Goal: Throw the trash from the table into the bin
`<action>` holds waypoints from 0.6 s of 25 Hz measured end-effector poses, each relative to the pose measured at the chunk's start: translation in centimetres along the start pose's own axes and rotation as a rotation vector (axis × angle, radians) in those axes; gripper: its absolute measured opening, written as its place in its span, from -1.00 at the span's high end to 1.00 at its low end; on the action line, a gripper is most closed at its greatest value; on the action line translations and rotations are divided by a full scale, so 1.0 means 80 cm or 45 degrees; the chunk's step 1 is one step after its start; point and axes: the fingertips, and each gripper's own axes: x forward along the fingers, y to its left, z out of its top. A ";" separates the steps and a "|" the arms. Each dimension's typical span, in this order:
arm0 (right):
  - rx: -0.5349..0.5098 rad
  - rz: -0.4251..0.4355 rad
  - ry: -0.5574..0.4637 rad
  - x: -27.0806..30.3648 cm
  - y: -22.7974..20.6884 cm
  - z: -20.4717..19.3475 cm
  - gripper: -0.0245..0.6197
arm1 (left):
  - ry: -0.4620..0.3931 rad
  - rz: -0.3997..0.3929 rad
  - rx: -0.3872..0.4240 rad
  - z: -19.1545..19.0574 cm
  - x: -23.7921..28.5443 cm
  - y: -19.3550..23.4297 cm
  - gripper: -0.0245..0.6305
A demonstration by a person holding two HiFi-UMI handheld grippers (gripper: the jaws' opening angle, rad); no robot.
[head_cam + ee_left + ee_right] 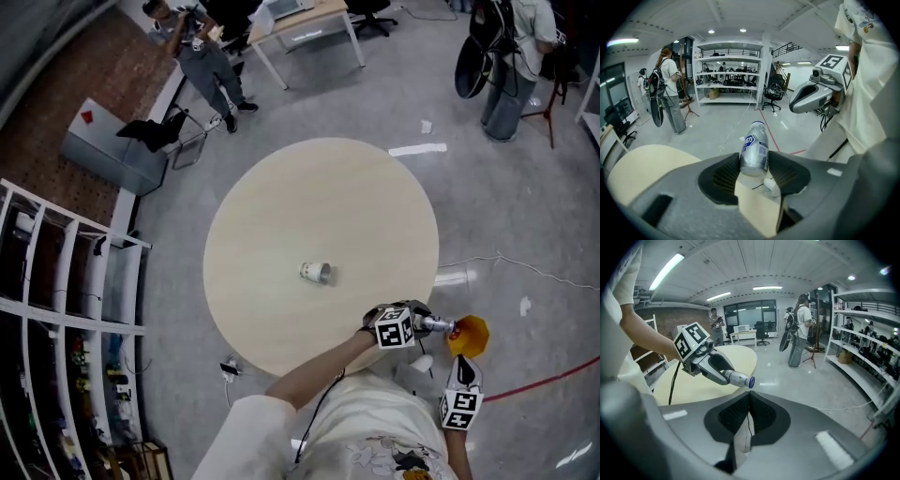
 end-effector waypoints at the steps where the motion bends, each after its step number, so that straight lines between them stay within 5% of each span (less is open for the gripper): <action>1: 0.018 -0.007 -0.001 -0.003 -0.004 -0.003 0.90 | 0.000 -0.016 0.012 0.009 0.006 -0.004 0.31; 11: 0.115 -0.064 0.012 -0.018 -0.018 -0.021 0.90 | 0.016 -0.163 0.106 0.056 0.043 -0.030 0.31; 15: 0.156 -0.098 0.037 -0.007 -0.070 -0.039 0.90 | 0.037 -0.220 0.119 0.078 0.092 -0.024 0.31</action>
